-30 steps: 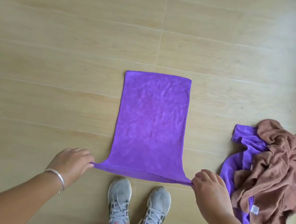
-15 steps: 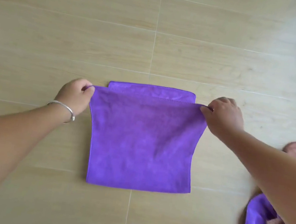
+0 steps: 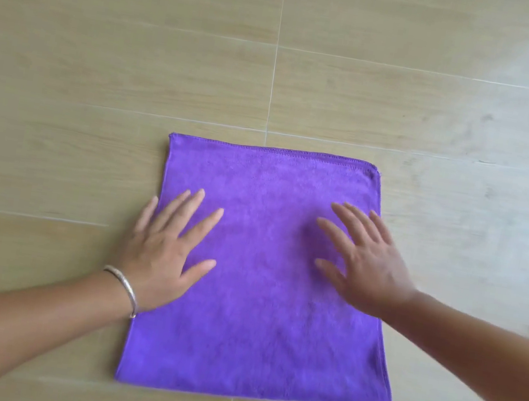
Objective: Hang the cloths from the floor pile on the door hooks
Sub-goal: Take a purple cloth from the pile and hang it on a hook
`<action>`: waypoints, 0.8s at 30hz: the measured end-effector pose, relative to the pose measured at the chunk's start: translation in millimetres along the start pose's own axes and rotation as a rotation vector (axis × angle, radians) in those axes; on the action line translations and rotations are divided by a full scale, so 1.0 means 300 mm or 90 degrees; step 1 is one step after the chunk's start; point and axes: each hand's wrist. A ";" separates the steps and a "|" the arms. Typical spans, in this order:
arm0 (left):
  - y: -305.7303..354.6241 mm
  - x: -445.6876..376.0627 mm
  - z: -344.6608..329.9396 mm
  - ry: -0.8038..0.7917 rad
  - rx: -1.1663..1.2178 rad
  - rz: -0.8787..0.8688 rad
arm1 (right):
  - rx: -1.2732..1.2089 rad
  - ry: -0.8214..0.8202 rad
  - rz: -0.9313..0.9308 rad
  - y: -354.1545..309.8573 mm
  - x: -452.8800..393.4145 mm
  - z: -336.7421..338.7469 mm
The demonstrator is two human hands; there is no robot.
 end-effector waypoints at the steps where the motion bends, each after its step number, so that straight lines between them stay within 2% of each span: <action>1: 0.021 0.056 -0.026 -0.040 -0.017 0.005 | -0.012 -0.049 0.002 -0.041 0.047 -0.011; 4: 0.031 0.105 -0.093 -0.057 -0.060 0.014 | -0.005 -0.136 -0.013 -0.074 0.109 -0.051; 10: -0.049 -0.149 -0.073 -0.033 -0.094 0.042 | 0.048 -0.143 -0.036 0.069 -0.096 -0.039; 14: -0.053 -0.250 -0.004 -0.051 -0.126 0.062 | 0.060 -0.157 -0.075 0.061 -0.194 -0.009; 16: -0.032 -0.202 0.001 -0.046 -0.094 0.004 | 0.038 -0.144 -0.040 0.016 -0.148 -0.013; 20: -0.034 0.003 -0.062 -0.018 -0.080 -0.159 | 0.043 -0.130 0.116 -0.042 0.050 -0.067; 24: -0.116 0.117 -0.108 0.036 -0.065 -0.220 | 0.064 -0.103 0.204 0.003 0.159 -0.103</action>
Point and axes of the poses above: each hand's wrist, its own x-axis away from the middle knuckle, its own z-axis out of the back of the hand, y = z × x, and after that the axes turned 10 degrees about z, right-handed
